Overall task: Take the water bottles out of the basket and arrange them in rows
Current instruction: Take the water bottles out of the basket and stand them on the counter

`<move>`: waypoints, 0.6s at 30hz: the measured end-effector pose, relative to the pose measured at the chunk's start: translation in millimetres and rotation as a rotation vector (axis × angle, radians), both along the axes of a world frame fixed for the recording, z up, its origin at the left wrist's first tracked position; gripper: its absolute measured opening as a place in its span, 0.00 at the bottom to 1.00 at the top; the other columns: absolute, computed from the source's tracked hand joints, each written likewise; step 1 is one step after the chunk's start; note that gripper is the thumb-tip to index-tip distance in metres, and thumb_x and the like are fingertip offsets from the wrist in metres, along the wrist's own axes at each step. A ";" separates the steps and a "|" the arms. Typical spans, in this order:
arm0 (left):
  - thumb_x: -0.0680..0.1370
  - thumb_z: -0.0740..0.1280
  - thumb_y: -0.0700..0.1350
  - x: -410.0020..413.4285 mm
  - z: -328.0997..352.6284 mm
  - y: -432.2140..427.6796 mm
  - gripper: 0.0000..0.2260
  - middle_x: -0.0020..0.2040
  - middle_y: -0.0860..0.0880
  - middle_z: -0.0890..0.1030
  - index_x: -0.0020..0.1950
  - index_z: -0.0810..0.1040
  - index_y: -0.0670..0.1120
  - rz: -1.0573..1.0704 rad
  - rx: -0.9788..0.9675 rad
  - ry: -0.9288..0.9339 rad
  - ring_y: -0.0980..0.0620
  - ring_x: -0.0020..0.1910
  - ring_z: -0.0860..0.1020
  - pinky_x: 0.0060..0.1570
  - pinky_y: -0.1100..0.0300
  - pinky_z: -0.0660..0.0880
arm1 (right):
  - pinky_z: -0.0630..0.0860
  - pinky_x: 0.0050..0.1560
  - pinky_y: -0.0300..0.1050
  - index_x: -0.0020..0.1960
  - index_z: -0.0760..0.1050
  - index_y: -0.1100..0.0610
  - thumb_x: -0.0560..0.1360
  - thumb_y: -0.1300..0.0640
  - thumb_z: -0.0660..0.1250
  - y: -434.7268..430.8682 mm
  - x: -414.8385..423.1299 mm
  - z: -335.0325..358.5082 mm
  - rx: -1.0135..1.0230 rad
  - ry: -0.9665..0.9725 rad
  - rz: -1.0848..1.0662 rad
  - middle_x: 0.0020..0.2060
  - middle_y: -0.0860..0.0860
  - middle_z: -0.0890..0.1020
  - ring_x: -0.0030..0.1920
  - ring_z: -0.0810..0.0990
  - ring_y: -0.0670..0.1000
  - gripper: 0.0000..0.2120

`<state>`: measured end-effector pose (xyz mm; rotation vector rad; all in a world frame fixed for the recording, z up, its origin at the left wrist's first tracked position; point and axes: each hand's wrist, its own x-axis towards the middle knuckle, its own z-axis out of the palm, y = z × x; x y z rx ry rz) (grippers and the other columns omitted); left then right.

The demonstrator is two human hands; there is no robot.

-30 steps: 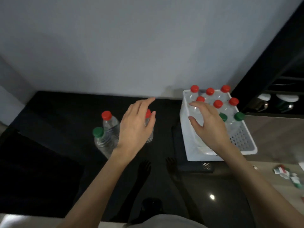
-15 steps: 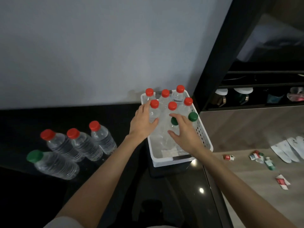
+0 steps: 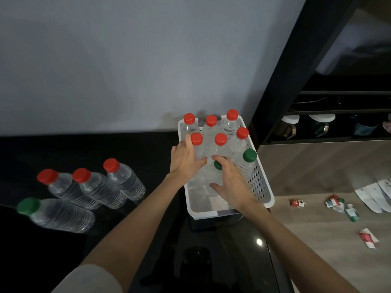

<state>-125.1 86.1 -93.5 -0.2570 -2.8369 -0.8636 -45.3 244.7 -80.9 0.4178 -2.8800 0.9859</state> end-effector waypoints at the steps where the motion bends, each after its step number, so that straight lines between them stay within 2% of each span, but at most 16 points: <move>1: 0.69 0.75 0.56 1.4 -2.2 -0.7 0.36 0.54 0.47 0.79 0.67 0.59 0.46 -0.013 -0.002 0.005 0.48 0.53 0.79 0.57 0.51 0.74 | 0.75 0.59 0.55 0.67 0.53 0.42 0.67 0.62 0.76 0.2 0.1 -1.4 -0.001 0.007 0.001 0.64 0.54 0.69 0.59 0.74 0.59 0.42; 4: 0.69 0.75 0.55 3.9 -4.4 -3.0 0.36 0.55 0.47 0.79 0.66 0.58 0.46 -0.041 -0.047 0.033 0.48 0.54 0.79 0.60 0.52 0.70 | 0.77 0.56 0.55 0.68 0.52 0.42 0.68 0.61 0.76 1.3 -0.8 -3.2 -0.018 0.010 -0.010 0.65 0.55 0.67 0.59 0.74 0.59 0.41; 8: 0.68 0.75 0.56 4.6 -1.0 -4.5 0.37 0.54 0.48 0.80 0.66 0.56 0.47 -0.050 -0.074 0.048 0.49 0.51 0.80 0.57 0.55 0.71 | 0.77 0.51 0.51 0.68 0.52 0.44 0.71 0.60 0.74 -1.3 -0.1 -2.2 -0.018 0.077 -0.007 0.63 0.59 0.68 0.56 0.77 0.59 0.38; 13: 0.69 0.74 0.55 9.7 4.0 -2.8 0.35 0.53 0.48 0.80 0.68 0.59 0.44 -0.049 -0.114 0.092 0.48 0.51 0.79 0.60 0.53 0.66 | 0.78 0.55 0.55 0.68 0.51 0.45 0.72 0.61 0.73 -2.6 1.0 -0.7 -0.023 0.084 -0.020 0.62 0.61 0.67 0.57 0.75 0.59 0.37; 18: 0.70 0.72 0.56 4.0 20.2 -6.2 0.36 0.52 0.47 0.81 0.69 0.59 0.42 -0.088 -0.144 0.143 0.46 0.51 0.80 0.63 0.50 0.68 | 0.79 0.53 0.54 0.68 0.50 0.44 0.72 0.60 0.73 -2.4 5.7 5.0 -0.010 0.091 -0.040 0.63 0.59 0.68 0.59 0.75 0.57 0.37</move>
